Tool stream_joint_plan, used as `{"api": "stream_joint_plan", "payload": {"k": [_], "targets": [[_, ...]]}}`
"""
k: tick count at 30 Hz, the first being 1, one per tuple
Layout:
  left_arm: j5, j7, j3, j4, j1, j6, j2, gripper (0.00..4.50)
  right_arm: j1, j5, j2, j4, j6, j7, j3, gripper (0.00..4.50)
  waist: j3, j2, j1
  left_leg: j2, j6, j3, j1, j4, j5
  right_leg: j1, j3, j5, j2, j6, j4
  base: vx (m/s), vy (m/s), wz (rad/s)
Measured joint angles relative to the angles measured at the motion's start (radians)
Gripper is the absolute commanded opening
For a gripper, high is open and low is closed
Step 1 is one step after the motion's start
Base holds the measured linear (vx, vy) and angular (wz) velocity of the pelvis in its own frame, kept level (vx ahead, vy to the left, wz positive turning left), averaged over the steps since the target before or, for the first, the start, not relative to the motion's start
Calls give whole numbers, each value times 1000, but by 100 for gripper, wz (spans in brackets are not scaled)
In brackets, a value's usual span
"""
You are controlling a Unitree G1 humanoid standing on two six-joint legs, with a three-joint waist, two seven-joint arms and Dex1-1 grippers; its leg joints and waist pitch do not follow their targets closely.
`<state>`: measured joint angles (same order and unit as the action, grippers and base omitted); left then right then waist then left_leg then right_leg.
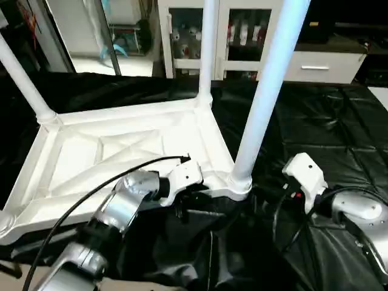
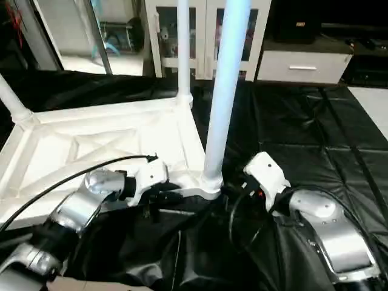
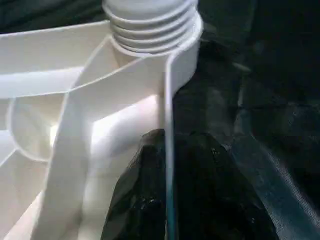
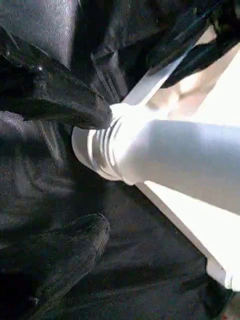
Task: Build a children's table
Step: Rotate table base
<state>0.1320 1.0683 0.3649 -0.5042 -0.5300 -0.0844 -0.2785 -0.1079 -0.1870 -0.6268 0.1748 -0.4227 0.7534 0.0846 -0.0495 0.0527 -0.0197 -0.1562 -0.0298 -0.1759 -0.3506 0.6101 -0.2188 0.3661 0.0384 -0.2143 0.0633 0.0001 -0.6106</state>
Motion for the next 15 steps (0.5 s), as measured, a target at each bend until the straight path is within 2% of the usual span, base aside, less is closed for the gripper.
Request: {"api": "stream_joint_plan", "payload": {"k": [3, 10, 15], "targets": [[0, 12, 10, -42, -31, 4, 8, 92, -16, -1, -6, -1, 6, 11, -3, 309, 0, 0, -1, 0, 0, 0, 0, 0, 0, 0, 0, 0, 0, 0, 0, 0, 0, 0], [-13, 20, 4, -90, -59, 6, 14, 24, -16, -12, -14, -27, 22, 35, -4, 309, 0, 0, -11, 0, 0, 0, 0, -1, 0, 0, 0, 0, 0, 0, 0, 0, 0, 0], [-20, 53, 4, -90, -52, 33, 9, 7, -16, -23, -49, -60, 64, 107, -7, 309, 1, 1, -13, 0, 0, 0, 0, -2, 0, 0, 1, 0, 0, 0, 0, 0, 0, 0]]}}
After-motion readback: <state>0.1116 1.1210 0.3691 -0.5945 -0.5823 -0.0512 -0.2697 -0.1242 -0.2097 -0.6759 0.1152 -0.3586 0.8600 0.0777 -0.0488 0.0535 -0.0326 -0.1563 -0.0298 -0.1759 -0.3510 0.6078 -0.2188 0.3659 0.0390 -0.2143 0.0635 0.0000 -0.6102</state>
